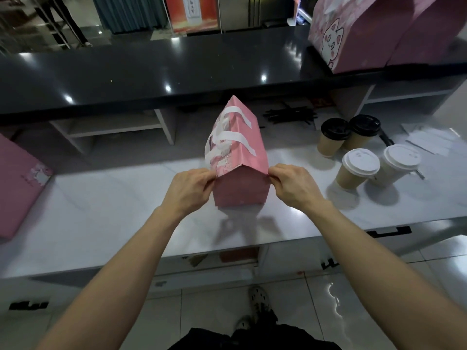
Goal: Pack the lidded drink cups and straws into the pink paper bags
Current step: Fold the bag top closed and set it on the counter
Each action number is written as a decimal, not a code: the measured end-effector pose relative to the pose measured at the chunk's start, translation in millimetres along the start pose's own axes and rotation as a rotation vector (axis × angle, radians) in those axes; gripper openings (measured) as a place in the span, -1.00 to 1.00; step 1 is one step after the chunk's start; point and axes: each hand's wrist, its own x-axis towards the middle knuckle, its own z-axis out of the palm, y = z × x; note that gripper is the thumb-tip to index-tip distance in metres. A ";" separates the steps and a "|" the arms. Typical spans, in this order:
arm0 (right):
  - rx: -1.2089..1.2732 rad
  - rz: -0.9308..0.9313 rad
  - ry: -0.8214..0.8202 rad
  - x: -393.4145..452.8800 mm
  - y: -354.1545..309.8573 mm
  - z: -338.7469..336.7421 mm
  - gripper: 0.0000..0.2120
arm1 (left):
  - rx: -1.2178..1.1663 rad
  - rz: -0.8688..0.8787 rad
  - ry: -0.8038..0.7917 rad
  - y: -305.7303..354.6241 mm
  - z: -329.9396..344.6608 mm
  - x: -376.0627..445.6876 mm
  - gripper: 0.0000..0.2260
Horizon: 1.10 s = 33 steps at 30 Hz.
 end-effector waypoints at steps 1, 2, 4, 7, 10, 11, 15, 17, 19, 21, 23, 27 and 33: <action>0.018 0.011 0.016 -4.4 0.2 1.6 -0.81 | -0.018 -0.003 0.006 0.7 0.4 -3.7 -0.92; 0.029 0.014 0.035 -8.6 0.1 2.6 -0.81 | -0.034 -0.012 0.011 2.0 1.0 -8.3 -0.92; 0.042 0.011 0.073 -17.8 -1.1 2.6 -0.79 | -0.068 -0.023 0.025 4.5 3.7 -18.1 -0.91; 0.055 -0.014 0.107 -36.9 3.1 4.1 -0.75 | -0.110 -0.010 0.041 5.0 10.3 -32.0 -0.85; 0.184 0.089 0.001 -57.9 13.4 13.5 -0.56 | -0.148 -0.118 -0.039 -2.0 20.7 -46.6 -0.68; 0.256 0.169 -0.077 -61.9 14.8 16.9 -0.29 | -0.188 -0.196 -0.080 -4.6 25.3 -51.7 -0.64; 0.447 0.351 -0.273 -57.7 10.7 31.8 0.46 | -0.495 -0.488 -0.238 -1.1 43.7 -57.3 -0.01; 0.514 0.353 -0.282 -49.5 5.6 41.6 0.55 | -0.618 -0.544 -0.269 4.4 50.8 -50.5 0.36; 0.617 0.352 -0.259 -42.2 1.2 54.1 0.55 | -0.721 -0.536 -0.279 8.3 58.0 -40.7 0.52; 0.682 0.337 -0.212 -37.7 -0.4 66.3 0.48 | -0.786 -0.489 -0.239 10.9 67.2 -32.7 0.48; 0.698 0.319 -0.174 -37.5 -1.6 71.4 0.43 | -0.779 -0.453 -0.196 12.7 72.3 -28.0 0.41; 0.707 0.311 -0.147 -39.4 -2.1 67.3 0.42 | -0.794 -0.433 -0.157 23.4 63.9 -25.7 0.32; 0.704 0.248 -0.093 -23.2 -2.8 25.2 0.39 | -0.901 -0.366 -0.107 36.0 28.9 -3.1 0.24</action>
